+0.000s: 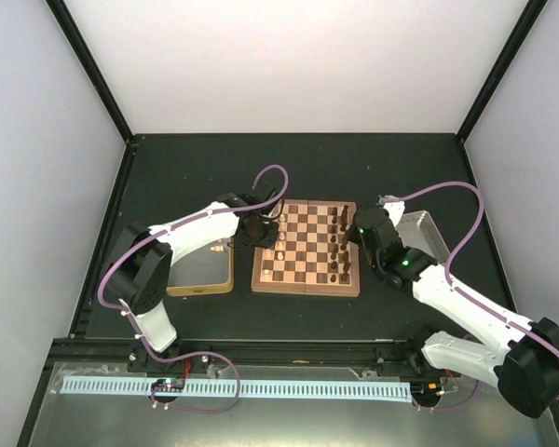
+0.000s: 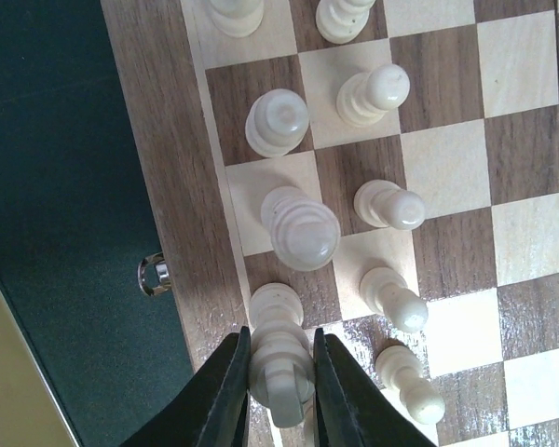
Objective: Set up the chess pieces on the board
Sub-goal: Place the chess piece on the chessboard.
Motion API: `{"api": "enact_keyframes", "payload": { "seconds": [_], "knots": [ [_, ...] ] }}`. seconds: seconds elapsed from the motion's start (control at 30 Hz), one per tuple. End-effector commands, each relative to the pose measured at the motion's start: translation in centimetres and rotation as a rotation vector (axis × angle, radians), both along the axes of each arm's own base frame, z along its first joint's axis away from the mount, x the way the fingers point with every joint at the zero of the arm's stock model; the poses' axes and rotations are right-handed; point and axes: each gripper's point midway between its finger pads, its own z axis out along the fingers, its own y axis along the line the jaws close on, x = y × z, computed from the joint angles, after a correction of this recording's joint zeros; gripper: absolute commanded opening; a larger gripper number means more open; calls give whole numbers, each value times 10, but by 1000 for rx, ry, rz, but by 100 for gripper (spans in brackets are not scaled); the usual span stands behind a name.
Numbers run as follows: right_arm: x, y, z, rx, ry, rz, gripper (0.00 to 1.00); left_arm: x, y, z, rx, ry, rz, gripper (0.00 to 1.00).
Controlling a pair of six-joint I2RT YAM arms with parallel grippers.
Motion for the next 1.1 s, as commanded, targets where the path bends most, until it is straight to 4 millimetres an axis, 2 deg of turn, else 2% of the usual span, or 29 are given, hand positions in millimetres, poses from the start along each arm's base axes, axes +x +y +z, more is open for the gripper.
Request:
{"api": "enact_keyframes", "payload": {
  "seconds": [0.0,0.57,1.07],
  "knots": [
    [3,-3,-1,5,-7,-22,47,5,-2,8,16,-17,-8,18],
    [5,2,-1,11,-4,-3,47,6,-9,12,-7,-13,-23,22],
    [5,4,-2,15,3,7,47,4,-12,8,-21,5,-29,19]
  ]
}}
